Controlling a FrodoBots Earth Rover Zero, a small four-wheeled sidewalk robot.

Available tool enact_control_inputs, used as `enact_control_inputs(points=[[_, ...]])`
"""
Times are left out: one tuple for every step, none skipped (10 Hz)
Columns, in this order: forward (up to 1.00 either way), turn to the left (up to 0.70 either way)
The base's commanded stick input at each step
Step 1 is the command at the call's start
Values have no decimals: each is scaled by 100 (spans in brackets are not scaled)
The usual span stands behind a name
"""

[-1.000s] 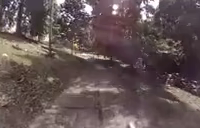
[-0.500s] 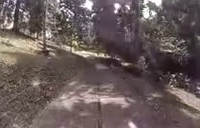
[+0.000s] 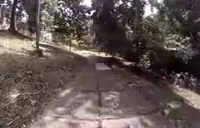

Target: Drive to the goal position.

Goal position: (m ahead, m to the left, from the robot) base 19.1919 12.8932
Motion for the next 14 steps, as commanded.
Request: enact_control_inputs(points=[[100,0],[100,0],[100,0],[100,0],[100,0],[100,0],[100,0],[100,0],[100,0],[100,0],[100,0],[100,0],[100,0],[100,0]])
